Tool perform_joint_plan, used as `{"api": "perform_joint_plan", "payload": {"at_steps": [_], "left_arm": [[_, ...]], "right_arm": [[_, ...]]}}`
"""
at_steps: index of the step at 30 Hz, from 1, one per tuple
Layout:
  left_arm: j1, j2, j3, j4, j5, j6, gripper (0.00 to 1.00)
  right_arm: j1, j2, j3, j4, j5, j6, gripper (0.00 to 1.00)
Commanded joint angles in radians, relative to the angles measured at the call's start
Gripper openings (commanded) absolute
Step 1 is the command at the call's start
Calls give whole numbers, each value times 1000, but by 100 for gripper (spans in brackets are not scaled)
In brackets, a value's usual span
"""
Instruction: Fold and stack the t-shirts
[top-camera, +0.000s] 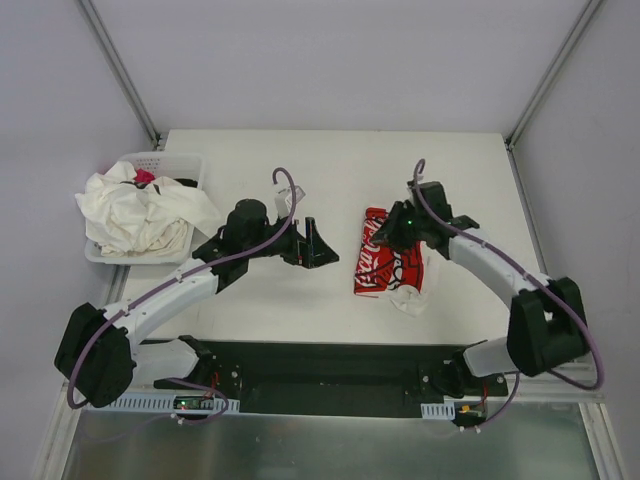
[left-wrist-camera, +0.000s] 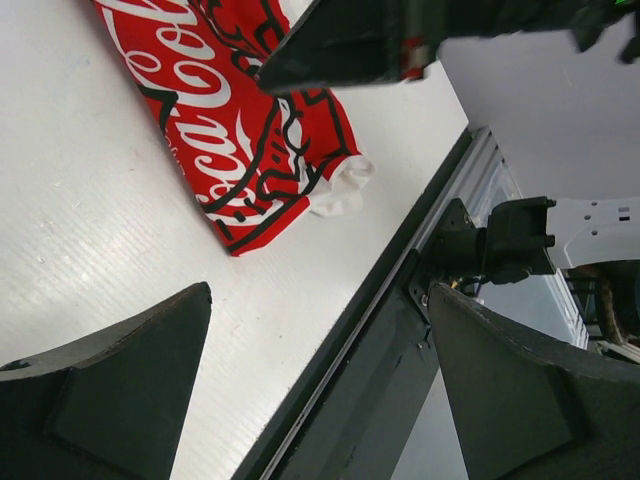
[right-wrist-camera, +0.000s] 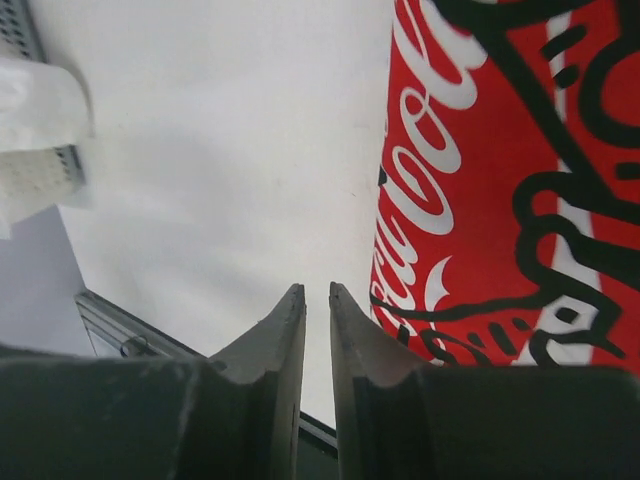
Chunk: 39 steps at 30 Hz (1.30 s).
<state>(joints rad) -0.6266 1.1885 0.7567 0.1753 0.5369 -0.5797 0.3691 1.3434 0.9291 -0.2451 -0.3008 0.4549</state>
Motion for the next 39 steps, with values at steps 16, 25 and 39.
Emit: {"api": "perform_joint_plan", "payload": {"at_steps": [16,25,39], "left_arm": [[10,-3,21,-14,-48,30,88],[13,-21,7,-30,-61,37,89],[15,-44,-7,-34,-67,32,89]], "right_arm": [[125,487,188,92,-101,57,15],[-18,405,77,63,-103,18,14],[-367,275,-42,1,-74,-80,14]]}}
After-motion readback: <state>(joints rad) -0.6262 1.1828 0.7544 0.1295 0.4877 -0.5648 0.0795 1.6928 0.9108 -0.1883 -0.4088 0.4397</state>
